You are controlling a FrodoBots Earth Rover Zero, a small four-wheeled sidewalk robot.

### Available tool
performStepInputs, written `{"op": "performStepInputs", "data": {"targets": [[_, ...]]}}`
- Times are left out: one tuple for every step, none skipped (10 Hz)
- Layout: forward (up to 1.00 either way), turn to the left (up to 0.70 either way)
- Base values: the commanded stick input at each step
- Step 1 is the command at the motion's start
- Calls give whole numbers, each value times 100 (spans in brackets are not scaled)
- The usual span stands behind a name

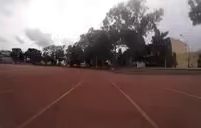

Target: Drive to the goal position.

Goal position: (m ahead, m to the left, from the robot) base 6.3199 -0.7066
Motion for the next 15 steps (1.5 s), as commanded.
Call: {"op": "performStepInputs", "data": {"targets": [[50, 0], [50, 0], [50, 0], [50, 0], [50, 0], [50, 0], [50, 0], [50, 0], [50, 0], [50, 0], [50, 0], [50, 0], [50, 0], [50, 0], [50, 0]]}}
